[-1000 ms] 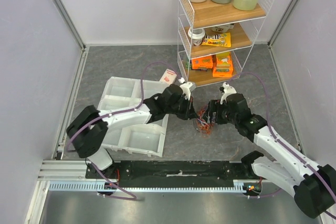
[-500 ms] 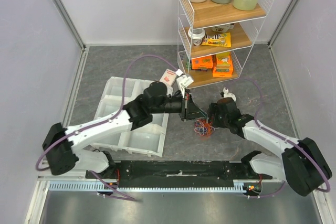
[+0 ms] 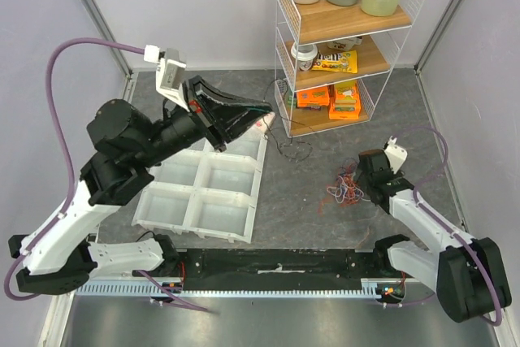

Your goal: Untangle the cables

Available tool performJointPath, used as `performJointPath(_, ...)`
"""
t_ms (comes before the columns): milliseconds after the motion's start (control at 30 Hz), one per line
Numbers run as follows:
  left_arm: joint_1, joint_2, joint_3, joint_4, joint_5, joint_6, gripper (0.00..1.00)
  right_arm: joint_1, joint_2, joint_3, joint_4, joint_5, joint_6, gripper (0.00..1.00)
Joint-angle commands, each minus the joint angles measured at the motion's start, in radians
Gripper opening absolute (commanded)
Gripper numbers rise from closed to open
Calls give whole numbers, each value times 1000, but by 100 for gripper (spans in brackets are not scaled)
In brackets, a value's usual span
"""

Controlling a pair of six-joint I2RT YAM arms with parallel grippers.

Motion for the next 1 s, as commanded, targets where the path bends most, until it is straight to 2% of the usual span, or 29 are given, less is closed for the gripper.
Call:
performJointPath(0,0,60,76,-182,-173,87,2,-6,-43,92,-72,73,-89,82)
performJointPath(67,0,64,81,-184,-200,100,2,-8,-43,127,-82,28,-132,83)
performJointPath(200,0,83,90,-185,-184,97,2,31,-108,193,-27,-252,-329,85)
performJointPath(333,0,100,61,-210,-226,99,2,147,-131,291,-95,-250,-362,87)
performJointPath(467,0,88,-13,-237,-379,128,2,152,-146,267,-70,-385,-364,86)
performJointPath(600,24,55,-113,-221,-492,154,2,152,-187,226,-69,-362,-359,87)
performJointPath(767,159,43,-208,-193,-477,131,2,152,-198,197,-67,-340,-362,88)
performJointPath(967,439,92,-304,-95,-213,27,2,152,-211,160,-55,-365,-364,89)
